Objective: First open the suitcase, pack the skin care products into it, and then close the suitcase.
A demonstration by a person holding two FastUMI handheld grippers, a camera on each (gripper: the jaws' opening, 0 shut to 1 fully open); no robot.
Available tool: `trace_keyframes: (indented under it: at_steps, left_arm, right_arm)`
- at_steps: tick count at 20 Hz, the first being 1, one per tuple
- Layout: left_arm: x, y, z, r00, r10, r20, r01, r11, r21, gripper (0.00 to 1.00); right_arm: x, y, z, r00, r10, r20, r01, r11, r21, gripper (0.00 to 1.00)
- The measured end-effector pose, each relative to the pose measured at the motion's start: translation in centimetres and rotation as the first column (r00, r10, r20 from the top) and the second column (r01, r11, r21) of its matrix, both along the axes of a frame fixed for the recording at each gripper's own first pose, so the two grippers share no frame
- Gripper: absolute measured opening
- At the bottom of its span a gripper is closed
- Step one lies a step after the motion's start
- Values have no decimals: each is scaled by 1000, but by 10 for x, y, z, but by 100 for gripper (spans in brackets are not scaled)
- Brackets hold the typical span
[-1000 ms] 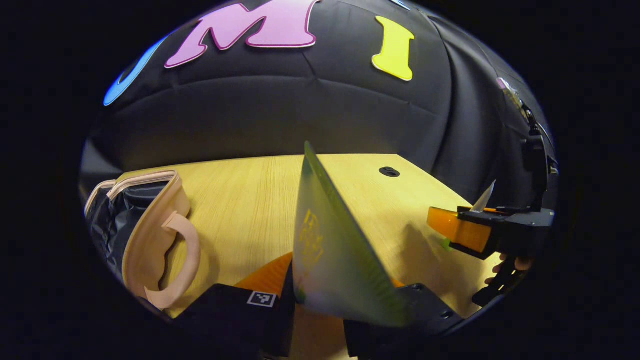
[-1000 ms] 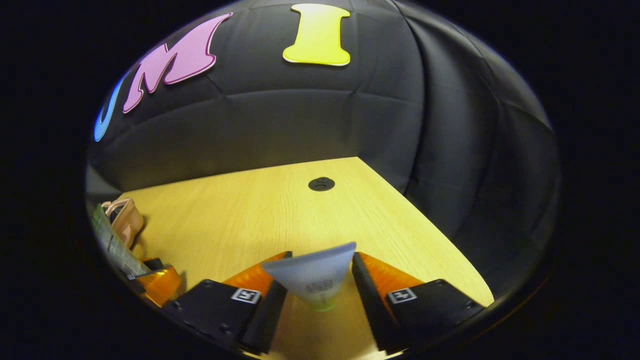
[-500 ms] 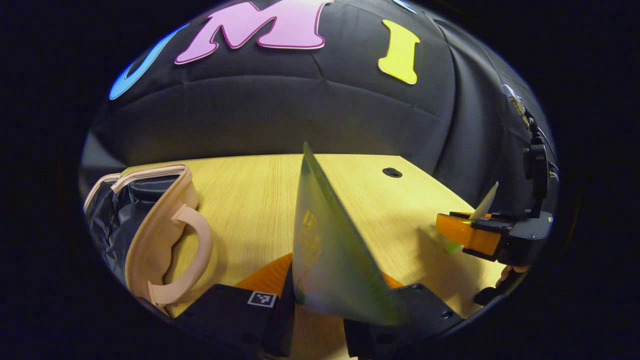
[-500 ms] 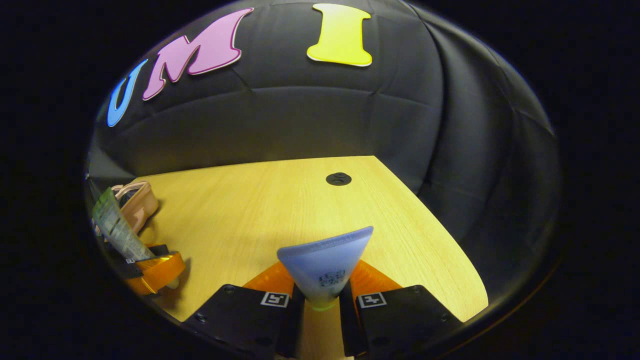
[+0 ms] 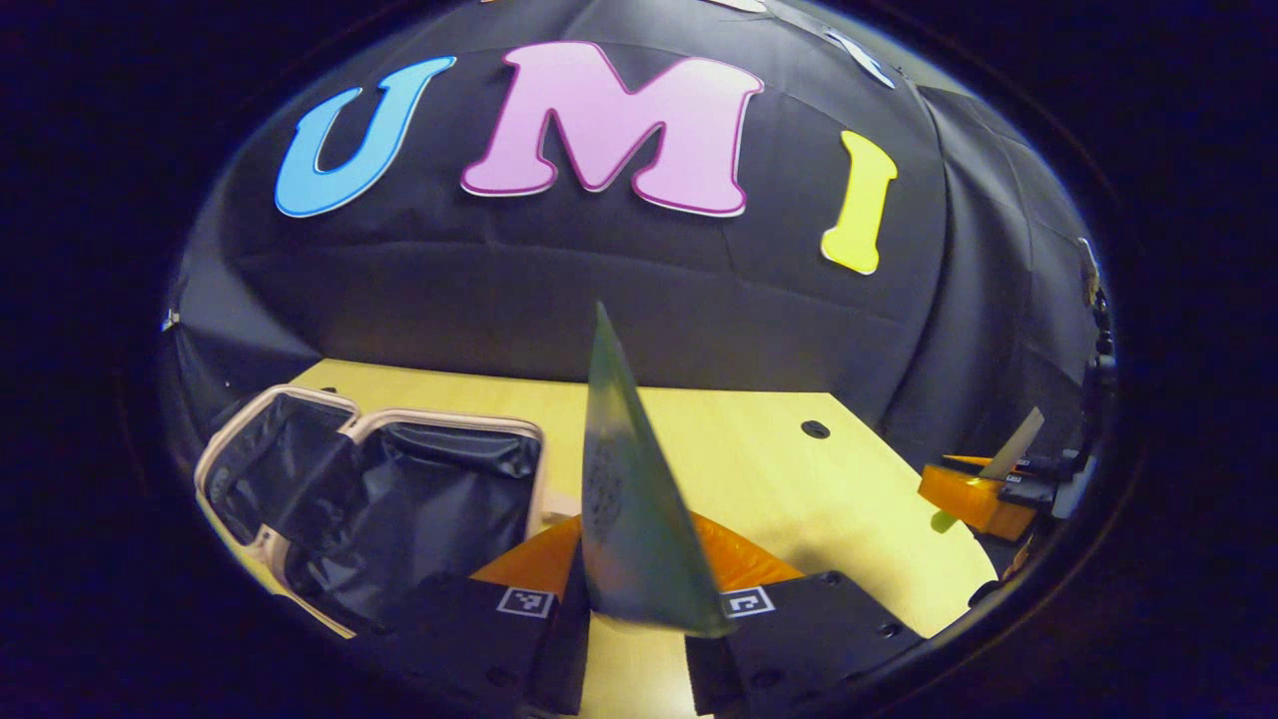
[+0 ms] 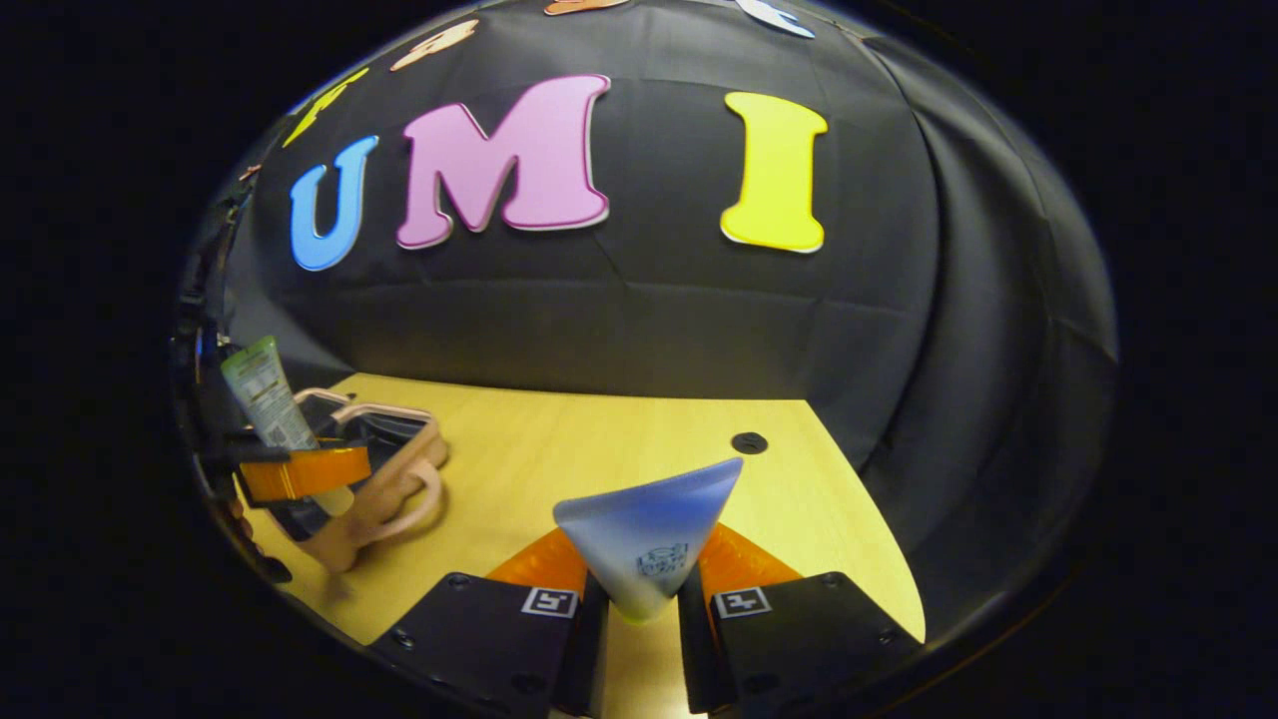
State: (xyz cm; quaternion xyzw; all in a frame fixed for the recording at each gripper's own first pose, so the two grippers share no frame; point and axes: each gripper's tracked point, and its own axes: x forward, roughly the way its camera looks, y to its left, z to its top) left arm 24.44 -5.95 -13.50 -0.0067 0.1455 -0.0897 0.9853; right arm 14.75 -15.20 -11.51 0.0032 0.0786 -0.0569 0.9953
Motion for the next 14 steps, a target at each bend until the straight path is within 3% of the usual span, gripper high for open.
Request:
trace_keyframes:
  at_steps: [2, 4, 7, 8, 12, 14]
  left_arm:
    - [-3, 56, 1, 998, 39, -42, -36, 998, 51, 44]
    - [3, 97, -17, 989, 31, -143, -17, 995, 99, 41]
    - [18, 139, -52, 959, 23, -282, 16, 991, 136, 44]
    - [22, 146, -65, 946, 22, -325, 23, 991, 133, 41]
    - [41, 164, -111, 861, 24, -509, 46, 991, 124, 48]
    - [46, 172, -127, 817, 48, -575, 44, 988, 145, 44]
  right_arm:
    - [-16, 33, 6, 999, 51, -17, -51, 998, -23, 34]
    - [-30, 63, 10, 995, 92, -30, -92, 996, -9, 34]
    - [-38, 101, 21, 989, 146, -30, -146, 989, 4, 35]
    - [-39, 110, 25, 986, 163, -24, -163, 987, -6, 35]
    - [-41, 140, 34, 980, 200, -19, -200, 980, 17, 35]
    - [-40, 151, 41, 979, 206, -12, -205, 978, 23, 35]
